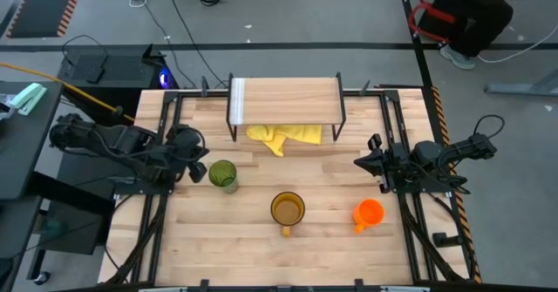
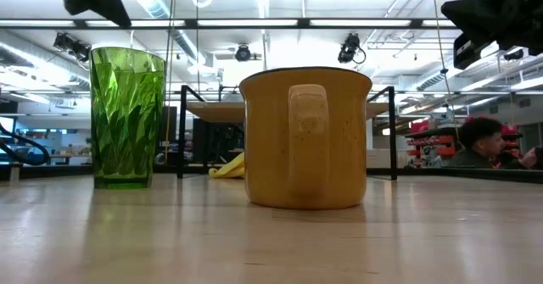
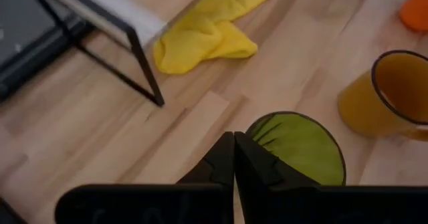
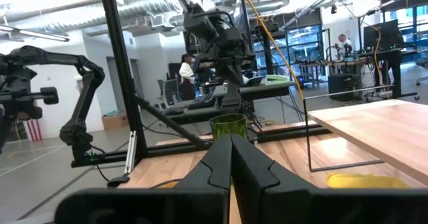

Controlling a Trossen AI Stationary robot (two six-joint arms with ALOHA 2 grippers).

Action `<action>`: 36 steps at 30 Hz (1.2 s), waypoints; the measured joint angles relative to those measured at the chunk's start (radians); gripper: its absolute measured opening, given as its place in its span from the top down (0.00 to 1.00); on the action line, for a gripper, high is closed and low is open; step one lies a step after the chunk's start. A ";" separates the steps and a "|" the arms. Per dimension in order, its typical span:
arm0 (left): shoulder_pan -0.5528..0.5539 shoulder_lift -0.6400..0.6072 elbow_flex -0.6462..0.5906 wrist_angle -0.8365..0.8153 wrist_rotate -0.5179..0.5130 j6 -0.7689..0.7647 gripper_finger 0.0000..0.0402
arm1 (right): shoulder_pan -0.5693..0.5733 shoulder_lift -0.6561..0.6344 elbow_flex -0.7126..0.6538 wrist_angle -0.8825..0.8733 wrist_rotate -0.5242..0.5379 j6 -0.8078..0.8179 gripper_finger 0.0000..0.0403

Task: Stack small to large cups/mugs on shelf
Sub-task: Put the green cup on the shelf

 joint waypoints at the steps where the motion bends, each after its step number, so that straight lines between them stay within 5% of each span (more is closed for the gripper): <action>1: 0.009 0.010 0.000 -0.010 0.016 -0.014 0.97 | 0.000 0.000 0.000 0.000 0.000 0.002 0.97; 7: 0.051 0.046 -0.001 -0.117 0.152 -0.159 0.94 | 0.000 0.001 0.000 0.000 0.000 0.010 0.97; 18: 0.054 0.183 -0.001 -0.110 0.248 -0.164 0.77 | 0.000 0.004 0.000 -0.003 0.000 0.020 0.97; 36: 0.100 0.212 -0.001 -0.039 0.296 -0.136 0.60 | 0.000 0.004 0.000 -0.007 0.000 0.026 0.97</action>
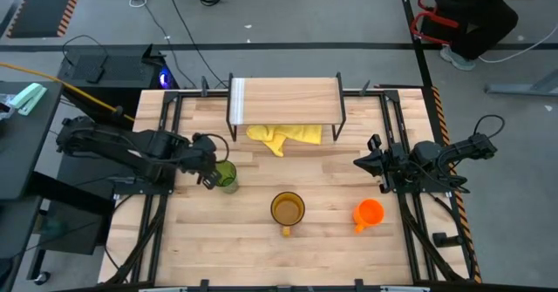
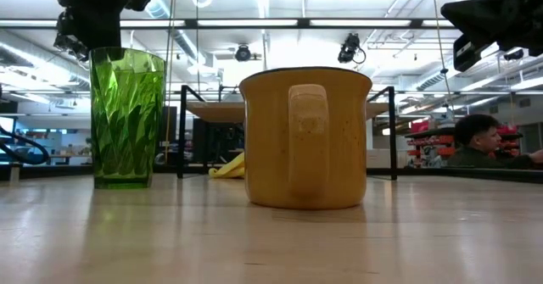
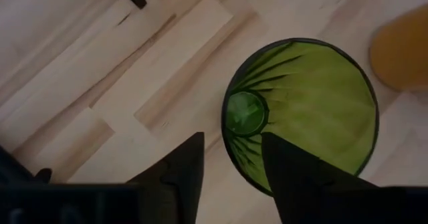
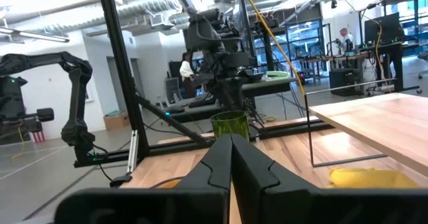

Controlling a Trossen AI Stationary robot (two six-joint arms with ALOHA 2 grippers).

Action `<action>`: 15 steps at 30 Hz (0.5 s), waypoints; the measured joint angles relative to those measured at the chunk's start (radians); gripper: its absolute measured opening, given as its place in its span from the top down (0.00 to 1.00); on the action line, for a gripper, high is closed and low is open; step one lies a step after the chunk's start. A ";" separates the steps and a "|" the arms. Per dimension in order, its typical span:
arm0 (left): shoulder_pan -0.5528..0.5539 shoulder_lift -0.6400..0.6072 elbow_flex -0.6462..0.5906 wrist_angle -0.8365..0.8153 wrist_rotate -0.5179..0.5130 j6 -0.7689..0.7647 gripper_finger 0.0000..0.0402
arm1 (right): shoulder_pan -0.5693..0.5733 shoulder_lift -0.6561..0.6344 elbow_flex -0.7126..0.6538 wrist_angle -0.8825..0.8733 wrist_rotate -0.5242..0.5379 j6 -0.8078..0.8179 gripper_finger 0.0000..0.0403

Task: Stack small to large cups/mugs on shelf
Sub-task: Put the green cup on the shelf

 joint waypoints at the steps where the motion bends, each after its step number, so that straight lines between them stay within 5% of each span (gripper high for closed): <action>1: 0.007 0.004 0.000 0.000 0.006 0.006 0.60 | 0.000 0.000 0.000 0.000 0.000 0.000 0.97; 15: 0.087 0.073 0.000 0.007 0.037 0.087 0.60 | 0.000 0.020 0.000 -0.007 0.000 0.000 0.97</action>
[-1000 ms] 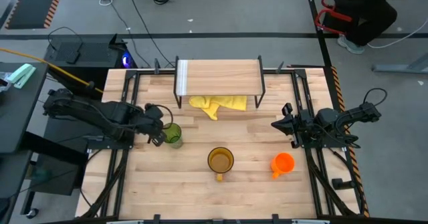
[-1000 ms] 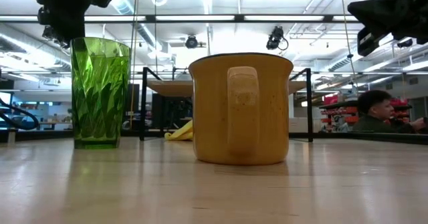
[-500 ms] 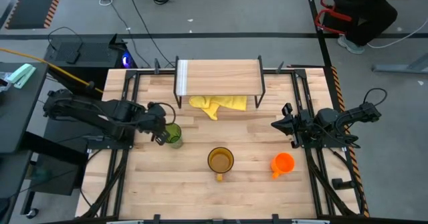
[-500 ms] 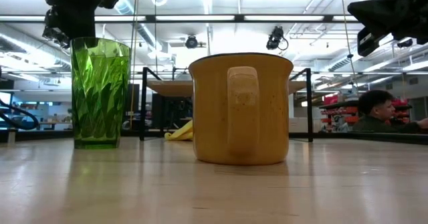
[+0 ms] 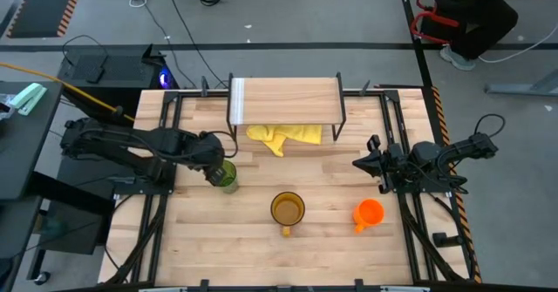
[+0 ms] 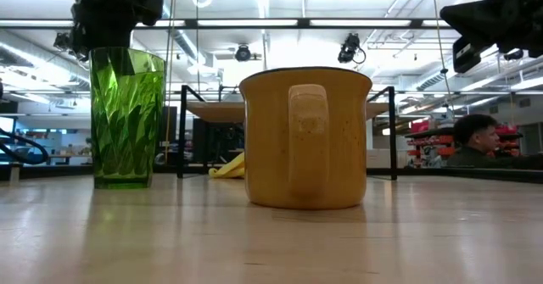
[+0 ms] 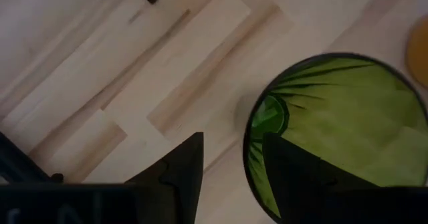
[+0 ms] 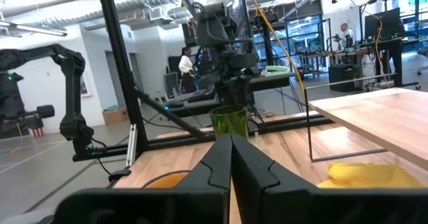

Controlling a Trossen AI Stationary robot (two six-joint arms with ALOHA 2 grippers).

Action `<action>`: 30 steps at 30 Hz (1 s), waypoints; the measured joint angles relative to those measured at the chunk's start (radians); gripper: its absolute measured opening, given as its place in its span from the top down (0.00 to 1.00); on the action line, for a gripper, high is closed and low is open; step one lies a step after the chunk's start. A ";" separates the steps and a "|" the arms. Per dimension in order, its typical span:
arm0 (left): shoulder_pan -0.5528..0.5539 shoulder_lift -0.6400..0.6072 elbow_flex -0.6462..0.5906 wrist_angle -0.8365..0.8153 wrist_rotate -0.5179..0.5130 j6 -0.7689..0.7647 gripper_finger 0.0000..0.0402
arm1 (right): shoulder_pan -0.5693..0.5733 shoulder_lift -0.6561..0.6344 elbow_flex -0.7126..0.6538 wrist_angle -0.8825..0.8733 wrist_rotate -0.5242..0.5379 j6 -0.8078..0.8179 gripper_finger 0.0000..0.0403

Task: Stack small to large cups/mugs on shelf
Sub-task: Put the green cup on the shelf

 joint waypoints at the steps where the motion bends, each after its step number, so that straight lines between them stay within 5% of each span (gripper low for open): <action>1: 0.002 0.009 0.000 0.003 0.008 0.002 0.60 | 0.000 0.001 0.000 -0.004 0.000 0.000 0.97; 13: 0.002 0.069 0.000 0.005 0.047 0.028 0.68 | 0.000 0.017 0.000 -0.003 0.000 0.000 0.97; 26: 0.002 0.064 0.000 0.013 0.050 0.037 0.95 | 0.000 0.022 0.000 -0.001 0.000 0.004 0.97; 30: 0.002 0.063 0.001 0.024 0.052 0.082 0.96 | 0.000 0.022 0.000 -0.001 0.000 0.004 0.97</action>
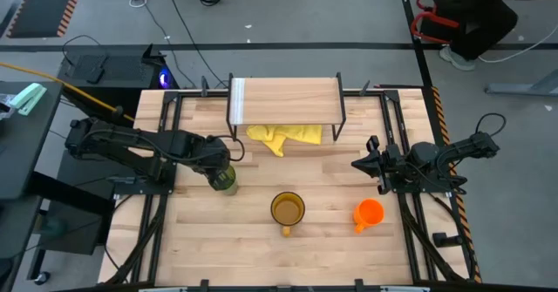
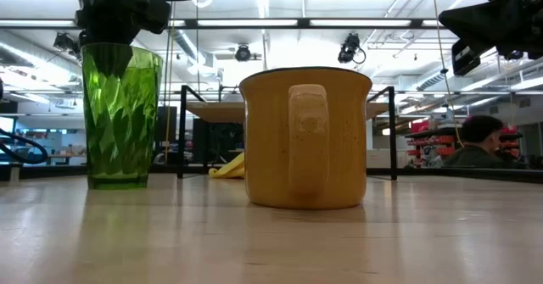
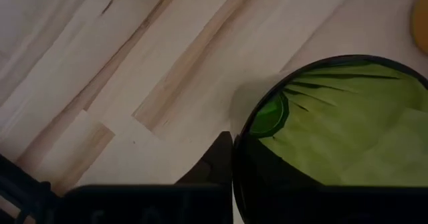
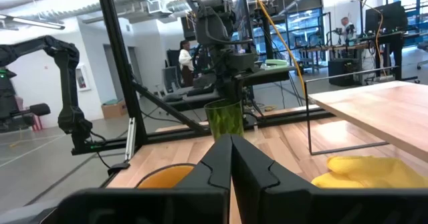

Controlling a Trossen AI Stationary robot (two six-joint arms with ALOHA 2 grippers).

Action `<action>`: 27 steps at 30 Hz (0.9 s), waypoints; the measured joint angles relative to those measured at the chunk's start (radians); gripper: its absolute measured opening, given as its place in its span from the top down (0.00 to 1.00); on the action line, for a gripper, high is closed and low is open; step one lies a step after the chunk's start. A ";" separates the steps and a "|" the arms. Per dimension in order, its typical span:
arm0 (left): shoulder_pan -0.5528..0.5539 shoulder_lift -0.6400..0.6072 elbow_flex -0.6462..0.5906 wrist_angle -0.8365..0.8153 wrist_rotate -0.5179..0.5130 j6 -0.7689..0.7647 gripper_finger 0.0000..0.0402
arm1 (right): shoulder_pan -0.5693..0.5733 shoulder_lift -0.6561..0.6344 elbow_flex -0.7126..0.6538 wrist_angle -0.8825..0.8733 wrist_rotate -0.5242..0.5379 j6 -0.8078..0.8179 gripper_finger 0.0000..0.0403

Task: Stack small to large cups/mugs on shelf
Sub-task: Put the green cup on the shelf

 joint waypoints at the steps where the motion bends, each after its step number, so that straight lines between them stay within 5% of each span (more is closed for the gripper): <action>1: -0.001 0.000 0.000 0.002 -0.001 0.006 0.95 | 0.000 0.000 0.000 0.000 0.000 0.000 0.97; 12: -0.002 0.003 0.034 -0.008 0.041 0.047 0.96 | 0.000 0.000 0.000 0.000 0.000 0.000 0.97; 27: 0.032 0.051 0.417 -0.187 -0.059 0.098 0.97 | 0.000 0.000 0.000 0.000 0.000 0.000 0.97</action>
